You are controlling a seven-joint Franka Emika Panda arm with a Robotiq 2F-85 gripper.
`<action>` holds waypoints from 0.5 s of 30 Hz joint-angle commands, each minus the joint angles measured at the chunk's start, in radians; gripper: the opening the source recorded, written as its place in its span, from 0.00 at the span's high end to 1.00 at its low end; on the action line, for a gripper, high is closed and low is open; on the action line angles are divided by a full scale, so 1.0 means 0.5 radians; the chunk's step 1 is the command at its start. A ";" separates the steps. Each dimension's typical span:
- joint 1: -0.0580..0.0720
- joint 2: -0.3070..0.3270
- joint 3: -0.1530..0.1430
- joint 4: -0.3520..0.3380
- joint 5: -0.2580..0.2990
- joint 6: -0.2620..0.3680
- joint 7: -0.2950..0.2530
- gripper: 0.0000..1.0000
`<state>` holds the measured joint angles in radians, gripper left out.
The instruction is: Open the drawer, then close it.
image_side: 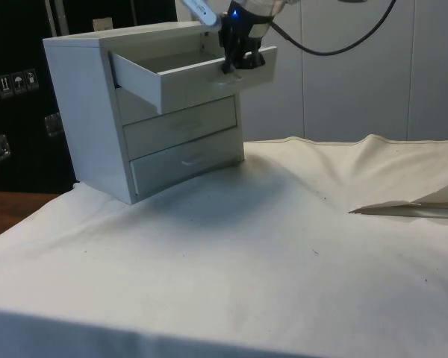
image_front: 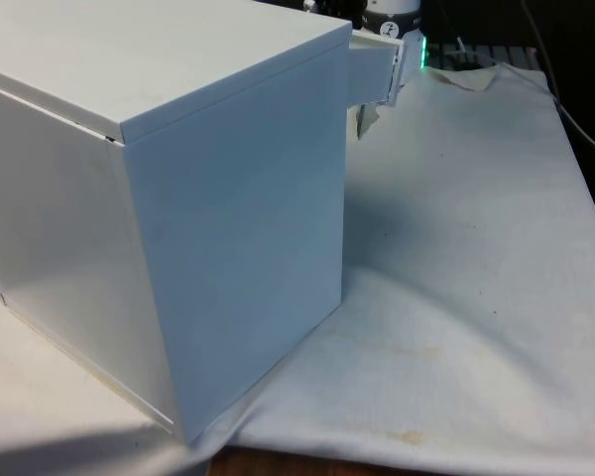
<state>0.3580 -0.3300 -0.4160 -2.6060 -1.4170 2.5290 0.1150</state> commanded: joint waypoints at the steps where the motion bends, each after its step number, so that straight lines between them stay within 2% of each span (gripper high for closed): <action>1: -0.010 0.022 0.004 0.044 -0.064 0.000 0.044 1.00; 5: -0.010 0.032 0.002 0.062 -0.074 -0.012 0.064 1.00; 6: 0.000 0.006 0.000 0.020 -0.012 -0.024 0.022 1.00; 7: -0.010 0.036 0.000 0.068 -0.076 -0.014 0.066 1.00; 14: -0.014 0.084 -0.004 0.124 -0.094 -0.016 0.104 1.00; 15: 0.000 0.070 0.000 0.090 -0.024 -0.026 0.062 1.00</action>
<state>0.3580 -0.2950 -0.4160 -2.5610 -1.4290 2.5160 0.1460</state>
